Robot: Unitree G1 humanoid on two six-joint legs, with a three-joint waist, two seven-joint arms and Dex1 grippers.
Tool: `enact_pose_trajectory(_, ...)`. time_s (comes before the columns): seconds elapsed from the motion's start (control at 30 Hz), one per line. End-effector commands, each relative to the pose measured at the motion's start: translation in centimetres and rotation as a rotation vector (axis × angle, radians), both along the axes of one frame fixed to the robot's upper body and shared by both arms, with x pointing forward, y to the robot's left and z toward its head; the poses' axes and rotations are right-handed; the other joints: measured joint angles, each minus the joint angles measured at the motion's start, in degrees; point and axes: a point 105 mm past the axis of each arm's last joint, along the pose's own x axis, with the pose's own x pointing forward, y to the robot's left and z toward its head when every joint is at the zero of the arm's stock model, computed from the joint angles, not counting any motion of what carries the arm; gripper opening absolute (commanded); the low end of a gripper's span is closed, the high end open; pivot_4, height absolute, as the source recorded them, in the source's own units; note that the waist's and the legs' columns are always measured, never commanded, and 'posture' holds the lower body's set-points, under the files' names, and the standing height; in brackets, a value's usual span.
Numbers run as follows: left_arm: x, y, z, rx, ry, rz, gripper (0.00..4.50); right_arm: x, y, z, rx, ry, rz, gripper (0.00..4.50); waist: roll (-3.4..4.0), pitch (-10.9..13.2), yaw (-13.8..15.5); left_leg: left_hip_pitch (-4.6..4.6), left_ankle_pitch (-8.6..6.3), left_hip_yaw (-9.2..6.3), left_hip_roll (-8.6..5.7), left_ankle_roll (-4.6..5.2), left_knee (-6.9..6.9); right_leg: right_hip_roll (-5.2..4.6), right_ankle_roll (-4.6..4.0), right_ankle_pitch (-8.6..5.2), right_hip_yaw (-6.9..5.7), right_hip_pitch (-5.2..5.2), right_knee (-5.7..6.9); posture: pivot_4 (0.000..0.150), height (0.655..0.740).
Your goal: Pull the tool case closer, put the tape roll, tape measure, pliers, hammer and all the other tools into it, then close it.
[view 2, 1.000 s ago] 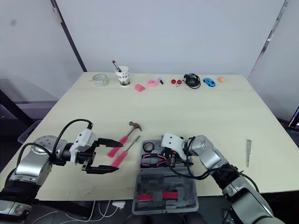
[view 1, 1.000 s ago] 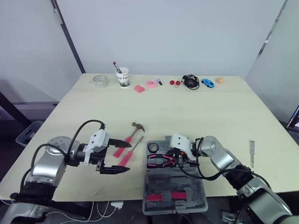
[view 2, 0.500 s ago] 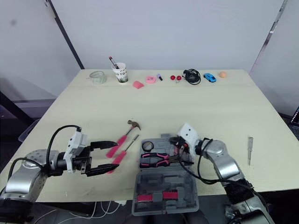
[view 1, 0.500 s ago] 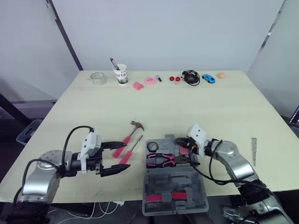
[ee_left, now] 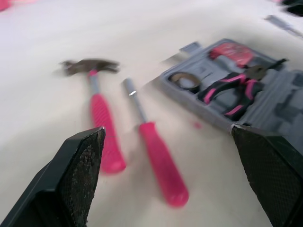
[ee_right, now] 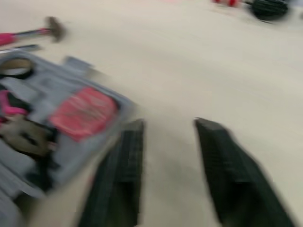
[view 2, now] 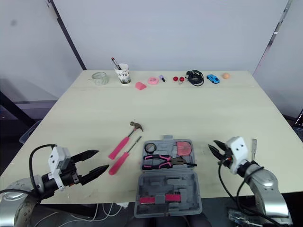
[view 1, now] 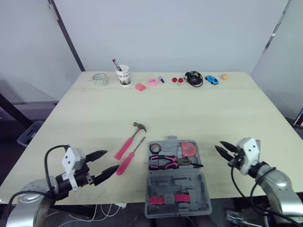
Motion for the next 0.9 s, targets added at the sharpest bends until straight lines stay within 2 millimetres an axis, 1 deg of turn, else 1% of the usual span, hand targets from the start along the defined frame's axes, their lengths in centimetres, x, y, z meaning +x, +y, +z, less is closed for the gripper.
enact_pose_trajectory(0.03, -0.6, 1.1, 0.6, 0.002, -0.042, 0.086, 4.5, -2.0, -3.4, 1.2, -0.017, -0.073, -0.124, 3.72, -0.04, 0.0, 0.2, 0.0, 0.0, -0.01, -0.01, 0.0, -0.03, -0.04, 0.01, -0.01, -0.02, 0.0, -0.02, 0.15, 0.74)
enact_pose_trajectory(0.07, -0.7, 1.4, 0.5, -0.002, -0.043, 0.106, 4.5, -2.6, -4.1, 1.2, -0.026, -0.08, -0.145, 4.18, -0.04, 0.0, 0.3, -0.02, 0.0, -0.01, -0.01, 0.0, -0.04, -0.05, 0.01, -0.01, -0.03, 0.01, -0.06, 0.15, 0.74)
enact_pose_trajectory(0.1, -0.8, 1.7, 0.4, -0.011, -0.044, 0.133, 4.5, -3.2, -4.8, 1.1, -0.027, -0.072, -0.169, 4.39, -0.03, 0.0, 0.3, -0.01, 0.0, 0.01, -0.01, 0.0, -0.04, -0.07, 0.01, -0.01, -0.02, 0.01, -0.08, 0.15, 0.74)
enact_pose_trajectory(0.17, -1.0, 2.3, 0.1, -0.018, -0.04, 0.173, 4.5, -4.5, -6.0, 0.5, -0.023, -0.036, -0.215, 4.39, -0.06, 0.0, 0.3, 0.0, 0.0, 0.02, -0.02, 0.0, 0.0, -0.12, 0.09, -0.05, -0.02, 0.01, -0.07, 0.15, 0.74)
enact_pose_trajectory(0.27, -1.8, 2.9, -0.7, 0.01, -0.02, 0.192, 4.5, -6.3, -7.2, -0.3, -0.014, 0.014, -0.272, 4.39, -0.05, 0.0, 0.2, 0.08, -0.01, 0.01, 0.02, -0.01, -0.01, -0.15, 0.21, -0.12, -0.03, -0.01, -0.07, 0.15, 0.74)
enact_pose_trajectory(0.4, -2.6, 3.6, -1.2, 0.008, -0.009, 0.234, 4.5, -8.1, -8.9, -1.0, 0.002, 0.053, -0.373, 4.39, -0.04, 0.0, 0.0, 0.07, -0.02, 0.01, 0.05, -0.02, -0.07, -0.2, 0.19, -0.11, -0.04, -0.03, -0.1, 0.15, 0.74)
enact_pose_trajectory(0.5, -3.2, 3.7, -1.3, 0.004, -0.004, 0.247, 4.5, -9.1, -9.1, -1.5, -0.004, 0.071, -0.388, 4.39, 0.02, 0.1, -0.1, 0.05, -0.03, 0.0, 0.11, -0.04, -0.07, -0.44, 0.2, -0.12, -0.05, -0.04, -0.14, 0.15, 0.74)
enact_pose_trajectory(0.67, -3.4, 3.1, -1.3, 0.012, 0.001, 0.224, 4.5, -9.2, -9.1, -2.0, -0.004, 0.088, -0.372, 4.39, 0.08, 0.1, -0.1, 0.02, -0.15, -0.02, 0.11, -0.25, -0.1, -0.64, 0.23, -0.14, -0.24, -0.04, -0.21, 0.15, 0.74)
enact_pose_trajectory(0.8, -2.7, 2.3, -0.8, 0.012, -0.002, 0.164, 4.5, -8.6, -8.3, -2.1, -0.007, 0.108, -0.269, 4.39, 0.09, 0.2, 0.0, 0.0, -0.16, -0.05, 0.1, -0.27, -0.1, -0.65, 0.25, -0.15, -0.29, -0.04, -0.24, 0.15, 0.74)
enact_pose_trajectory(0.83, -2.6, 1.8, -0.6, -0.007, 0.014, 0.123, 4.5, -8.2, -7.8, -1.8, 0.001, 0.111, -0.22, 4.39, 0.09, 0.2, 0.0, -0.01, -0.16, -0.05, 0.08, -0.26, -0.1, -0.65, 0.25, -0.15, -0.29, -0.04, -0.26, 0.15, 0.74)
enact_pose_trajectory(0.9, -2.5, 0.8, -0.5, 0.011, 0.039, 0.03, 4.5, -7.4, -6.7, -1.4, -0.011, 0.116, -0.109, 4.39, 0.11, 0.2, 0.0, -0.01, -0.14, -0.05, 0.08, -0.24, -0.1, -0.64, 0.25, -0.15, -0.31, -0.04, -0.25, 0.15, 0.74)
